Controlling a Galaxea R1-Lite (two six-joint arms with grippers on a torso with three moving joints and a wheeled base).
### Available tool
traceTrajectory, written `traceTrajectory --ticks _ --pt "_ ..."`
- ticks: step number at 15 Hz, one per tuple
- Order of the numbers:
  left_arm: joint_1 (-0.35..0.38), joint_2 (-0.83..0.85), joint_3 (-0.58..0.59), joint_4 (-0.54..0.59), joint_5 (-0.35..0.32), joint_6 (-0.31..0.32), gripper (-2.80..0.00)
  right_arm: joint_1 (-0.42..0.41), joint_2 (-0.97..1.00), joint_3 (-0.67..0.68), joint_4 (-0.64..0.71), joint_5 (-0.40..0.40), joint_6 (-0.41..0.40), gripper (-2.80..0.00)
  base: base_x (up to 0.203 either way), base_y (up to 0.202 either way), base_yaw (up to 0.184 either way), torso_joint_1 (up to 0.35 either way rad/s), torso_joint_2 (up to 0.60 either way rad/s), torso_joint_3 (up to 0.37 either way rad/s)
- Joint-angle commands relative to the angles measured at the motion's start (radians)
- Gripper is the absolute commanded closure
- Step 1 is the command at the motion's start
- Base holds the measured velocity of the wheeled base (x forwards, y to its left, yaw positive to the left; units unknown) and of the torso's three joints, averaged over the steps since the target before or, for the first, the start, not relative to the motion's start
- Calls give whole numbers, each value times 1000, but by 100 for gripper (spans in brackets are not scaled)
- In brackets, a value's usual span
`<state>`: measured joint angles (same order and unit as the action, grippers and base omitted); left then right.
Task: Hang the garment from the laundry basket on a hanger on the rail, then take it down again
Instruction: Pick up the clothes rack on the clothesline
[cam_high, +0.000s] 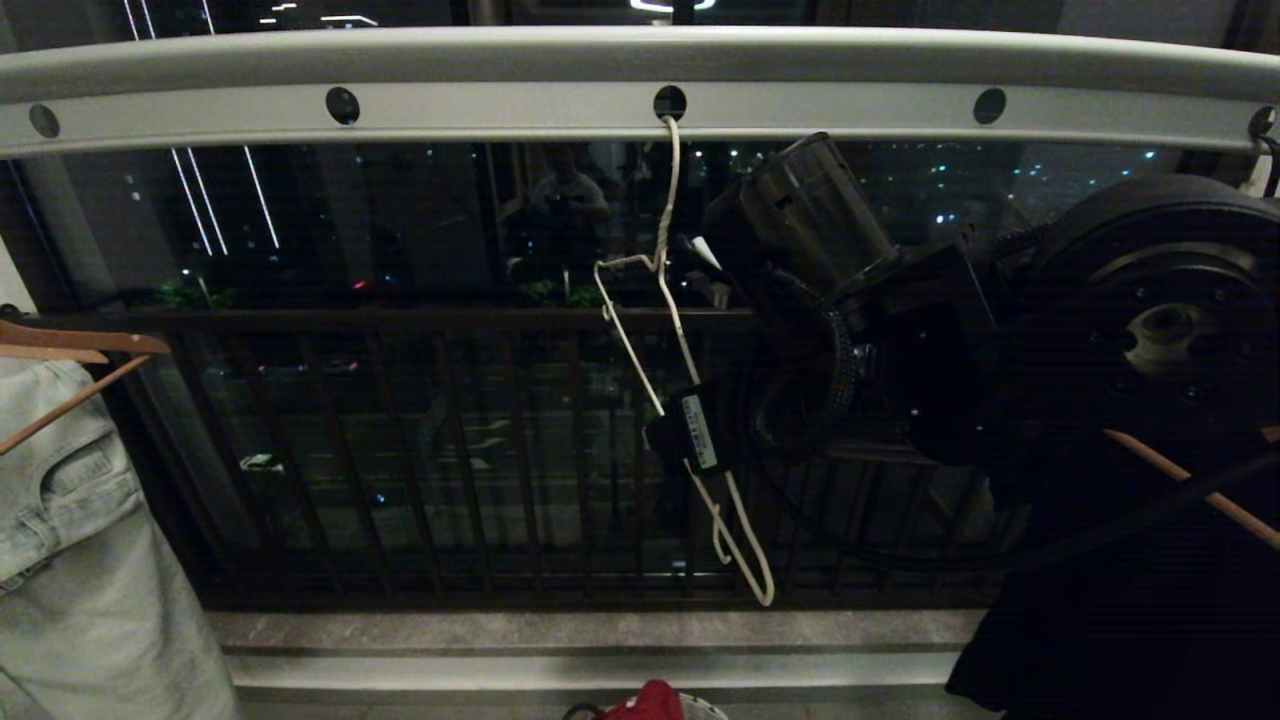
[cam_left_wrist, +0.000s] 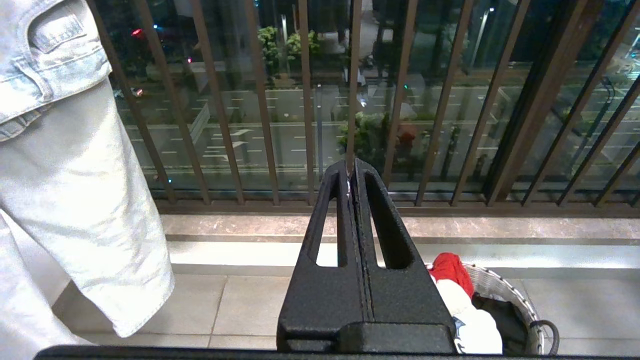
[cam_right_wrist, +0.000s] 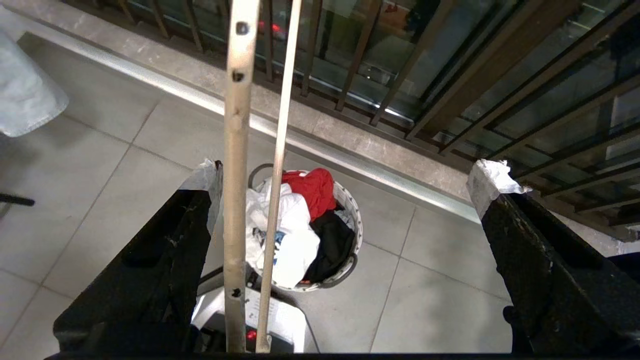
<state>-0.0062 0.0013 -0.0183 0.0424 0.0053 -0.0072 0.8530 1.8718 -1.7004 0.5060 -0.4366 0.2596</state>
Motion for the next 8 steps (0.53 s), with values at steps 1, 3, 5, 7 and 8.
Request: traceTrajectory --ticks 1,3,5,7,8 --pt "0 0 0 1 1 0 0 -2 -4 -2 3 -2 1 -280 0 0 0 0 0 0" --pt "0 0 0 1 1 0 0 -3 -6 -2 3 -2 1 0 0 0 0 0 0 0" --pt "0 0 0 1 1 0 0 -3 -6 -2 3 -2 1 0 0 0 0 0 0 0" --pt "0 0 0 1 1 0 0 -3 -6 -1 3 -4 3 0 0 0 0 0 0 0" --pt "0 0 0 1 1 0 0 -4 -6 -2 2 -9 3 0 0 0 0 0 0 0"
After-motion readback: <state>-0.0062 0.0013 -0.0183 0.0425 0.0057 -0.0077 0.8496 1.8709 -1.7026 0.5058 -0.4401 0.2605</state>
